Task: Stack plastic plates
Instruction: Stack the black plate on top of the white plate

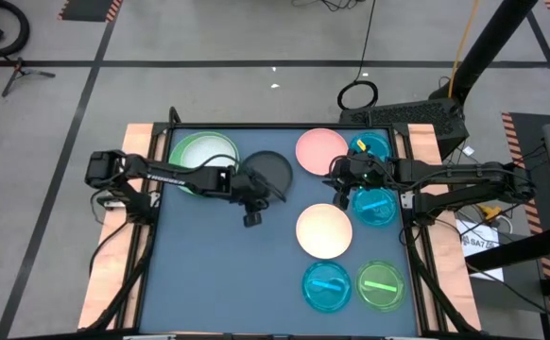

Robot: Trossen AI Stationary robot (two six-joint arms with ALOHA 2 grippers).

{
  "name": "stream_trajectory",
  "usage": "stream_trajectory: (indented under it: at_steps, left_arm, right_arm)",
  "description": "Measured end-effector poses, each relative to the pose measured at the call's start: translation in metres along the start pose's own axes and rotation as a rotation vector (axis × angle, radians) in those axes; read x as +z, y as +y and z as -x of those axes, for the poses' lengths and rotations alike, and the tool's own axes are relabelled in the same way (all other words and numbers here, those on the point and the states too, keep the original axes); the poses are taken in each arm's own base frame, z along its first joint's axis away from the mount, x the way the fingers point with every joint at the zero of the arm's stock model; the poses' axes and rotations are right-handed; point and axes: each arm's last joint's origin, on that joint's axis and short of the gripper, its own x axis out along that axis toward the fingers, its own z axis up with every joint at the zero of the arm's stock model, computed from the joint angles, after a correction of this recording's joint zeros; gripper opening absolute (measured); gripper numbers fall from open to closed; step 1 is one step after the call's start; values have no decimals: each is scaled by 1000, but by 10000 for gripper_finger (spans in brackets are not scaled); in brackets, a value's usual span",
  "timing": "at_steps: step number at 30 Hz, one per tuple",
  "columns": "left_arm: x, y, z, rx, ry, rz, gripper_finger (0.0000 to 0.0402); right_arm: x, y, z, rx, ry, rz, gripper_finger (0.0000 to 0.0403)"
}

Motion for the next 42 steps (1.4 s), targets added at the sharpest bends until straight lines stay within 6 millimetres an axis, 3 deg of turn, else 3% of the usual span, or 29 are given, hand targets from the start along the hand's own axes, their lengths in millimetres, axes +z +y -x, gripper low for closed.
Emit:
stream_trajectory:
  at_steps: [5,13,24,34,42]
  left_arm:
    - [-4,0,-18,54,36,-58,190]
    - [-14,-2,-48,95,104,-89,193]
    - [-17,-2,-56,111,120,-102,192]
    - [-21,-3,-71,116,140,-103,129]
    - [-19,-5,-70,113,137,-100,65]
  right_arm:
    - [0,0,0,0,0,0,86]
    - [0,0,0,-1,3,1,86]
    - [0,0,0,-1,3,1,86]
    - [-1,0,0,-2,5,1,86]
    - [-1,0,0,-2,7,1,86]
